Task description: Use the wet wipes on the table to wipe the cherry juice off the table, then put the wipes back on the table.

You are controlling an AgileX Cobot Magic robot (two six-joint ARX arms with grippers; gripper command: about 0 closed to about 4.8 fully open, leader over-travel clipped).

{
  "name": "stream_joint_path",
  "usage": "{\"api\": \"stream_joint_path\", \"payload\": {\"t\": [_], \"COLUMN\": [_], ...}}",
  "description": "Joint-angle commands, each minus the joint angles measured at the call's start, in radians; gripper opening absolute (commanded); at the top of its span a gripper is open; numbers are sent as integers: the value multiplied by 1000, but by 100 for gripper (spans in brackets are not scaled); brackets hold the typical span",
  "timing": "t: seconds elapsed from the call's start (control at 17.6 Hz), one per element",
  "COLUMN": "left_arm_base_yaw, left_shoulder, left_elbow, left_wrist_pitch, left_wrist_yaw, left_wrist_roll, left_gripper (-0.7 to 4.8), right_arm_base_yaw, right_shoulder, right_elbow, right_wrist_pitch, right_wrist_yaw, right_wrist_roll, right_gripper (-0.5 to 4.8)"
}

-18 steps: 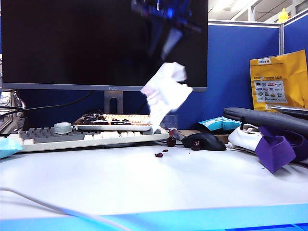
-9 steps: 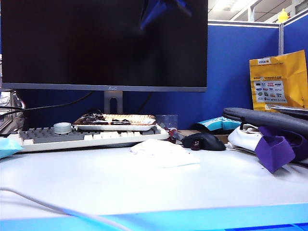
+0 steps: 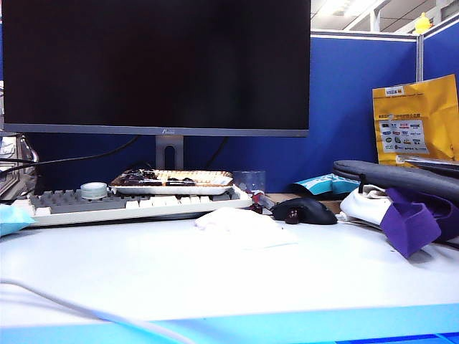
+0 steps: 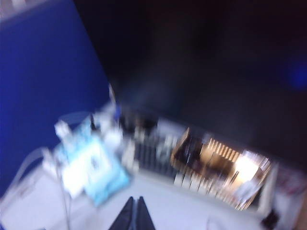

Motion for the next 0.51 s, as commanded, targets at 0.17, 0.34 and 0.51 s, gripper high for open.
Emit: {"api": "stream_joint_path", "payload": {"t": [0.17, 0.34, 0.51], "left_arm_base_yaw": [0, 0, 0], "left_shoulder": [-3, -3, -3], "left_elbow": [-6, -6, -6], "left_wrist_pitch": [-11, -11, -11], "left_wrist_yaw": [3, 3, 3], "left_wrist_roll": [0, 0, 0], "left_gripper": [-4, -4, -4], "right_arm_base_yaw": [2, 2, 2], "right_shoulder": [-246, -446, -640], "right_elbow": [5, 4, -48], "right_wrist_pitch": [4, 3, 2], "right_wrist_yaw": [64, 193, 307], "right_wrist_roll": [-2, 1, -4], "right_gripper": [-6, -6, -6]}}
